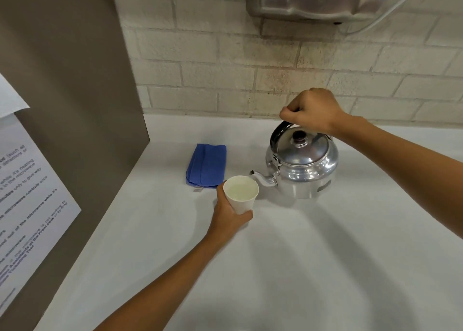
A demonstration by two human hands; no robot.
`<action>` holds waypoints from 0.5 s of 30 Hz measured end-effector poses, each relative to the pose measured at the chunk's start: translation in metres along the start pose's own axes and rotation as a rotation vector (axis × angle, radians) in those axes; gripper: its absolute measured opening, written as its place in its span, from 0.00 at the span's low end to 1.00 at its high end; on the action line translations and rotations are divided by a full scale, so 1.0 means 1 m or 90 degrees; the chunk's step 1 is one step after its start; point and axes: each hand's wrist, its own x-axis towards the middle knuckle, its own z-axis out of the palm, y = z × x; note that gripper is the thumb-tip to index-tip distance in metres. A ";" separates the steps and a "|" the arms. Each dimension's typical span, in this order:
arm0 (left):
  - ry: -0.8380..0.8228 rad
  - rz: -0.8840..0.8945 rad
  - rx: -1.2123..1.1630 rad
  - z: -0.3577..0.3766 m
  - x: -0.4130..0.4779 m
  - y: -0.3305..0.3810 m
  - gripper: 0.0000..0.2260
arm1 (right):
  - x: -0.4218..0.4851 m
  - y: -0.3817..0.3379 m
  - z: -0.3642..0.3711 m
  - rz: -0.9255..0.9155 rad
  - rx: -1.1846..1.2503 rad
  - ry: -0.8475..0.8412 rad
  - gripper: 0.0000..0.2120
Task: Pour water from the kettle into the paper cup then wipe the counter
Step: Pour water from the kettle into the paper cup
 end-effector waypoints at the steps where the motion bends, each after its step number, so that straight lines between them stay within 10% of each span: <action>1: 0.000 -0.002 -0.002 0.000 0.000 0.000 0.37 | 0.002 0.007 0.004 0.033 0.030 0.003 0.22; 15: 0.009 -0.022 0.011 -0.001 0.000 -0.010 0.35 | 0.046 0.059 0.075 0.365 0.200 0.074 0.21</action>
